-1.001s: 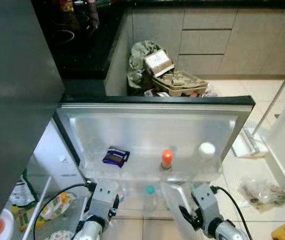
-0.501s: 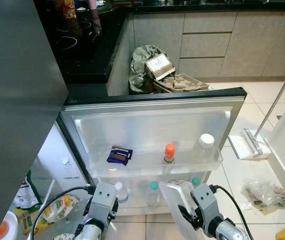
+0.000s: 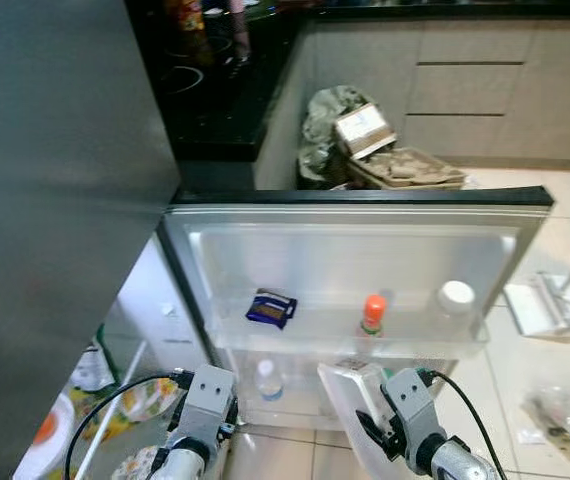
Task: Restocking fridge
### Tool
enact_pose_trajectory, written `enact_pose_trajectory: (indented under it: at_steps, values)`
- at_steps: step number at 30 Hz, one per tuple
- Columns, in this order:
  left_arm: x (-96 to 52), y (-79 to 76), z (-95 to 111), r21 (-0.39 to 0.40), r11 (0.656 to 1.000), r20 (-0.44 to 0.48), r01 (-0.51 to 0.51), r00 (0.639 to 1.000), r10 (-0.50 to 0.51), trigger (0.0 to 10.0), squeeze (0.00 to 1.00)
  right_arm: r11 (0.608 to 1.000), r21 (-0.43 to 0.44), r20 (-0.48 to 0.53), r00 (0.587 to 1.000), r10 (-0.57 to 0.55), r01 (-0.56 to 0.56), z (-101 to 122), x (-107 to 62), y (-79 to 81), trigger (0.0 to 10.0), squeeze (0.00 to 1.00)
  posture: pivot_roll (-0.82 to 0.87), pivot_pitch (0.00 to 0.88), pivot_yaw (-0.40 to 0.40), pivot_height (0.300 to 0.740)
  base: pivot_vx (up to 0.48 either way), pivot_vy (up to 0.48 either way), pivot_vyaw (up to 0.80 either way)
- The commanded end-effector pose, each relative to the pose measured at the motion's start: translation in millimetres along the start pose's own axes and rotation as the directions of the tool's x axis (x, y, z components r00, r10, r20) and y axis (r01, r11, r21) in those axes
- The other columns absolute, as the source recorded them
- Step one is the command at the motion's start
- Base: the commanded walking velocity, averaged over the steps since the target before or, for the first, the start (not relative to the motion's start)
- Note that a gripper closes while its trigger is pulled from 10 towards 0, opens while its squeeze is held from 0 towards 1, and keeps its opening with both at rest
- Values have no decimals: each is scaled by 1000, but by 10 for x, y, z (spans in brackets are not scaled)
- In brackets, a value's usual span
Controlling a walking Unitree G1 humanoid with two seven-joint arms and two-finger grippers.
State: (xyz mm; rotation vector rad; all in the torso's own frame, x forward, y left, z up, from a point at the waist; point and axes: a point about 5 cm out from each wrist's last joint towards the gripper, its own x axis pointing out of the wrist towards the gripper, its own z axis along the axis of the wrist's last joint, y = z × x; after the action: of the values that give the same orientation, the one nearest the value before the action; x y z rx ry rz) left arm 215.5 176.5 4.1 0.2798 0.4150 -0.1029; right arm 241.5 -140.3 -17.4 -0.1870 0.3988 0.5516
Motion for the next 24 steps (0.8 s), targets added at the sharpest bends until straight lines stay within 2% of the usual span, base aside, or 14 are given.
enact_pose_trajectory:
  at_steps: [1,24]
  values:
    - [-25,-20,-48,9,1000,-15,10,1000,-9,10000,0,1000,-13,29,1000,8,-7,45,6,16,10000,0,-87,66,-5,740,0,0,781]
    - [-18,-20,-46,12,1000,-15,16,1000,-16,10000,0,1000,-20,21,1000,11,-10,30,-4,19,10000,0,-89,61,-4,740,0,0,781]
